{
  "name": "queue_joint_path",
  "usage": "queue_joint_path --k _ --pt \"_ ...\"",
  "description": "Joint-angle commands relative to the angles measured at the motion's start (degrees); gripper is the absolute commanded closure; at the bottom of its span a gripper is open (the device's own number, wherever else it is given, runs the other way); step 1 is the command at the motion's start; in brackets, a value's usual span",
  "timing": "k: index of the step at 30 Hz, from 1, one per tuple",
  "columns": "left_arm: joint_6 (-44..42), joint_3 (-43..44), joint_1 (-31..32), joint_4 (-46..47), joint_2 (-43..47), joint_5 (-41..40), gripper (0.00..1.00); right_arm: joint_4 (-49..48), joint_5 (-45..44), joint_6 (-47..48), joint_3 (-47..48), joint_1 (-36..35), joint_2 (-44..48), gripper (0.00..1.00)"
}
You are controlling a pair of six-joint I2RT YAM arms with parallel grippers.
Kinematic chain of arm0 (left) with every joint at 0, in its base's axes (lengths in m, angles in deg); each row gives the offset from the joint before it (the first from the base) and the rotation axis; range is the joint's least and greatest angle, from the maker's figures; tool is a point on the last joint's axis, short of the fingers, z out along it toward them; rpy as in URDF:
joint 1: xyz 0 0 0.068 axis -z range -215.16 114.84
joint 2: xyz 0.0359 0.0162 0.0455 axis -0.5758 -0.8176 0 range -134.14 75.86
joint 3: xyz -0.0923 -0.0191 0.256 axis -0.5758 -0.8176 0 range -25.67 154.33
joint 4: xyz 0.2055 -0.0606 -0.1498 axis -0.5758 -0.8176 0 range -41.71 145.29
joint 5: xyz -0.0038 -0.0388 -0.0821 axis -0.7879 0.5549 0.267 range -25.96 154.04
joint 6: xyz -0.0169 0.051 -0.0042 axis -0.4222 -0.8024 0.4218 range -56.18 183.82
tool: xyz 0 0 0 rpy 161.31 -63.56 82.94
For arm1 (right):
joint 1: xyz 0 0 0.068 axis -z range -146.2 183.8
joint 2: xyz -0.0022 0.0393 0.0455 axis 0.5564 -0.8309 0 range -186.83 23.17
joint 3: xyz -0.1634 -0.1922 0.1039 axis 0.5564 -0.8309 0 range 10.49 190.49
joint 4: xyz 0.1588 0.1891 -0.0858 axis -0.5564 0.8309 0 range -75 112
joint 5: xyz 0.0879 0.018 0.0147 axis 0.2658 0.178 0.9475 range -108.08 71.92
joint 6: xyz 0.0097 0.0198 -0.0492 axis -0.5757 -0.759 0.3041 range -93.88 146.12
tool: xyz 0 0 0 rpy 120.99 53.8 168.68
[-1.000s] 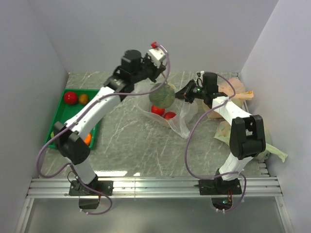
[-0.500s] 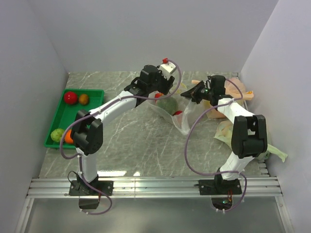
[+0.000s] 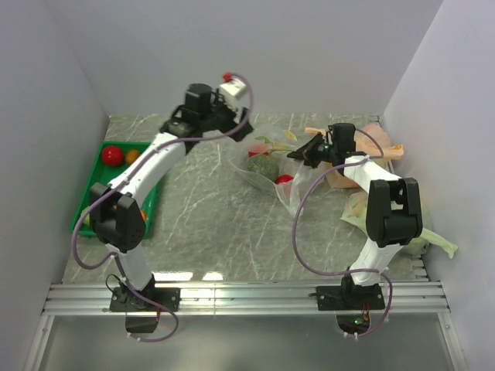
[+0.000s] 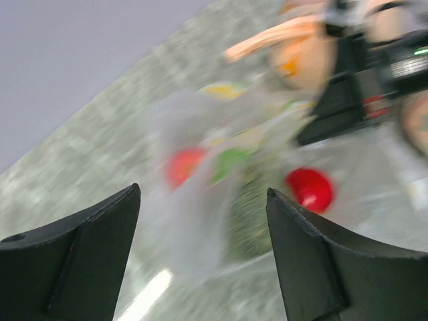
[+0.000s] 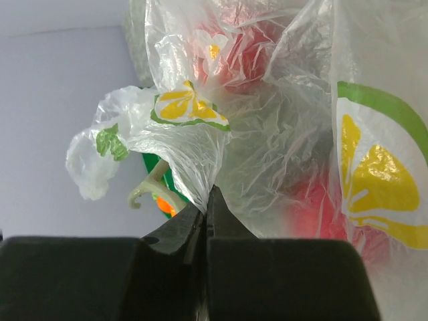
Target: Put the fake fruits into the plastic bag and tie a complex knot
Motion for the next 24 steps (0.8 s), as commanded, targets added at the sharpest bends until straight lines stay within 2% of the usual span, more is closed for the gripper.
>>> queue_joint_path --k 1,6,9,15,19,22,24 --pt "-3.73 -1.43 -5.78 -8.01 3.18 6.03 0.18 0.47 0.34 2.77 2.38 0.58 0.33 1.0" --pt "-11.55 -7.42 -6.84 -8.54 3.27 6.47 0.14 2.94 0.43 6.55 4.31 0.58 0.51 1.0" --pt "-10.95 -9.8 -7.63 -6.0 0.91 5.94 0.12 3.9 0.35 8.39 5.63 0.59 1.21 1.0" --pt "1.41 -10.59 -8.25 -0.55 -6.12 3.66 0.12 6.1 0.17 11.91 7.48 0.5 2.27 1.0" --pt "8.81 -6.66 -8.34 0.7 -12.28 -1.44 0.17 7.42 0.35 13.05 7.83 0.58 1.92 1.0" --pt "11.71 -4.97 -8.95 0.6 -15.54 3.03 0.27 8.03 0.17 14.02 7.74 0.5 2.09 1.0" --pt "13.56 -5.32 -9.39 2.09 -16.07 7.49 0.59 8.3 0.26 14.55 7.74 0.58 2.0 1.0"
